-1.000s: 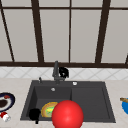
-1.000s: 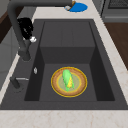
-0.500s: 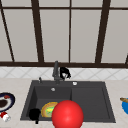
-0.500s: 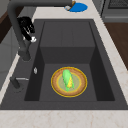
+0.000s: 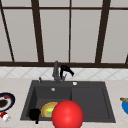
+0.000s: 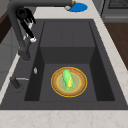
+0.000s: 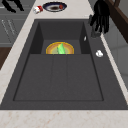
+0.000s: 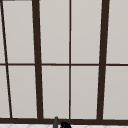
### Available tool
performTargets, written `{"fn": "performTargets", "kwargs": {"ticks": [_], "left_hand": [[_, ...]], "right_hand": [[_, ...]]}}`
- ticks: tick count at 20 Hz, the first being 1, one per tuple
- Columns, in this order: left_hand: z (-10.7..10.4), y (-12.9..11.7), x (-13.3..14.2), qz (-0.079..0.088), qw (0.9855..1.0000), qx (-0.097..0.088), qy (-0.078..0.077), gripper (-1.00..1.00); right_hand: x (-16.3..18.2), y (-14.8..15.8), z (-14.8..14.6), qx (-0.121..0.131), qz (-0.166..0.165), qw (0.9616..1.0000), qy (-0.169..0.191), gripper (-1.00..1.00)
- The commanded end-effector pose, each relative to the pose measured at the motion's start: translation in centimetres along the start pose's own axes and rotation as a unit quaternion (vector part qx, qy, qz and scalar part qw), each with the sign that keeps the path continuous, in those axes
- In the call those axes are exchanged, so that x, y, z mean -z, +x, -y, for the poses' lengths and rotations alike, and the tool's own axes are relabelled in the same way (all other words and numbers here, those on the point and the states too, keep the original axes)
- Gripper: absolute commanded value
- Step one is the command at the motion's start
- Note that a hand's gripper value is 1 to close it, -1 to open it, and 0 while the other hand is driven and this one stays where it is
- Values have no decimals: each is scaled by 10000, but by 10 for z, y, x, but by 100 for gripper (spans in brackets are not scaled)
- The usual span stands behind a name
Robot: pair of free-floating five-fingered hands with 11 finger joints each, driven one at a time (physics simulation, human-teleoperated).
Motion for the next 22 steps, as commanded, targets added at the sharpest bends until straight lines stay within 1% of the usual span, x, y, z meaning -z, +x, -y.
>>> {"fn": "performTargets", "kwargs": {"ticks": [1, 5, 10, 13, 14, 15, 17, 22], "left_hand": [[0, 0, 0, 0, 10000, 0, 0, 0], [0, 0, 0, 0, 10000, 0, 0, 0], [0, 0, 0, 0, 10000, 0, 0, 0], [0, 0, 0, 0, 10000, 0, 0, 0], [0, 0, 0, 0, 10000, 0, 0, 0], [0, 0, 0, 0, 10000, 0, 0, 0], [0, 0, 0, 0, 10000, 0, 0, 0], [0, 0, 0, 0, 10000, 0, 0, 0]], "right_hand": [[-6, -6, 19, -237, 188, 9994, 155, -100], [-13, -22, 32, -223, 277, 9991, 222, -100], [-16, -50, 41, -94, 648, 9970, 406, -100], [-14, -67, 43, -80, 836, 9955, 438, -100], [-13, -71, 43, -90, 914, 9949, 429, -100], [-12, -73, 42, -165, 965, 9943, 421, -100], [-14, -80, 42, -285, 986, 9939, 408, -100], [-19, -100, 46, -412, 977, 9934, 443, -100]]}}
